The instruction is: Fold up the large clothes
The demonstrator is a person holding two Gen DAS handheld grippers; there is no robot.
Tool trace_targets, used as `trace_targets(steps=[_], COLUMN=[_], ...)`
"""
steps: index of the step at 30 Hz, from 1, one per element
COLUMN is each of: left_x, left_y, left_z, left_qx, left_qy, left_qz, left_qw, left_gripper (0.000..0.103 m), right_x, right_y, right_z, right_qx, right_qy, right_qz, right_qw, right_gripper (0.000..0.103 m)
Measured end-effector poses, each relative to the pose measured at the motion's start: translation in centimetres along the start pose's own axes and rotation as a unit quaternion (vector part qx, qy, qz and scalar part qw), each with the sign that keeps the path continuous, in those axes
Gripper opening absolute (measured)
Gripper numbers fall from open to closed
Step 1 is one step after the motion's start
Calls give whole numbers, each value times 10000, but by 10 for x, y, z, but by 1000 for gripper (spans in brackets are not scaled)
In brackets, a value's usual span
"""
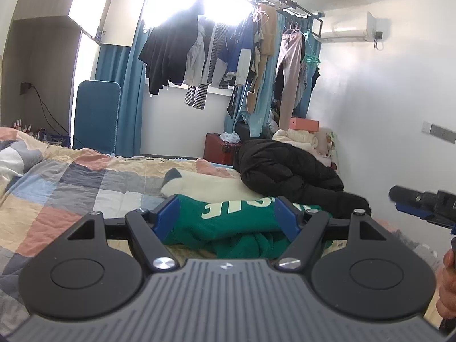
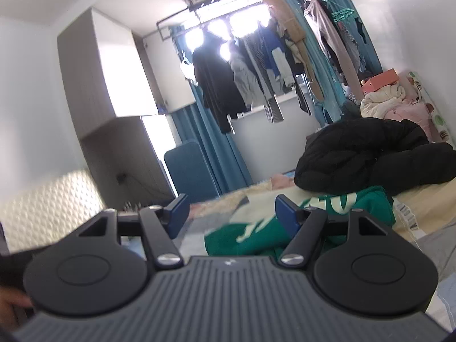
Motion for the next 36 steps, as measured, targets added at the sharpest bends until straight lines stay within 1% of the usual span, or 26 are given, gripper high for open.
trace_targets(steps=[5,11,16,21,26,27,29,30,32,33,35,36], left_x=[15,35,51,57,61,62,62,63,63,63,64,64], left_y=[7,26,39,49,56,57,60,60,62,62,64,63], left_z=[1,-5,-10,-12,-10,-10,-10,-11,-11,-11,-13,-13], left_qx=[-40,-249,-328,-297,-267,-260,-241,-234,-260,-290,-334,-335], left_qy=[106,326,400,327,335,326,264,237,223,221,198,180], left_qz=[-117,-324,-488,-604,-691,-719,-756,-760,-782,-787,-802,-804], left_qw=[9999,9986,9975,9972,9967,9965,9965,9966,9964,9962,9960,9960], left_gripper=[77,77,77,78,86,87,95,97,100,100,101,101], right_x=[24,43,56,68,72,73,72,72,71,70,69,68], right_y=[2,7,16,23,27,27,28,28,28,28,27,27], right_z=[-14,-16,-20,-22,-23,-22,-21,-20,-17,-16,-14,-13], right_qx=[353,644,735,861,944,958,1008,1050,1136,1136,1170,1210], right_qy=[-481,-652,-768,-901,-993,-993,-1000,-1016,-1041,-1012,-977,-978], right_qz=[-288,-506,-681,-809,-855,-854,-849,-845,-831,-810,-793,-781], right_qw=[9978,9945,9920,9889,9869,9867,9862,9856,9846,9850,9851,9847], right_gripper=[70,70,70,70,70,72,72,72,79,87,96,103])
Point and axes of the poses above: each gripper's, at about its wrist camera, not at the fingertips, and y roughly the way its jaws point, z to its right, x to its underside, the point moved 4 cm from there along y, roughly the way its jaws point, and after that the axes turned 2 degrees about -y, right-handed, at the moved point
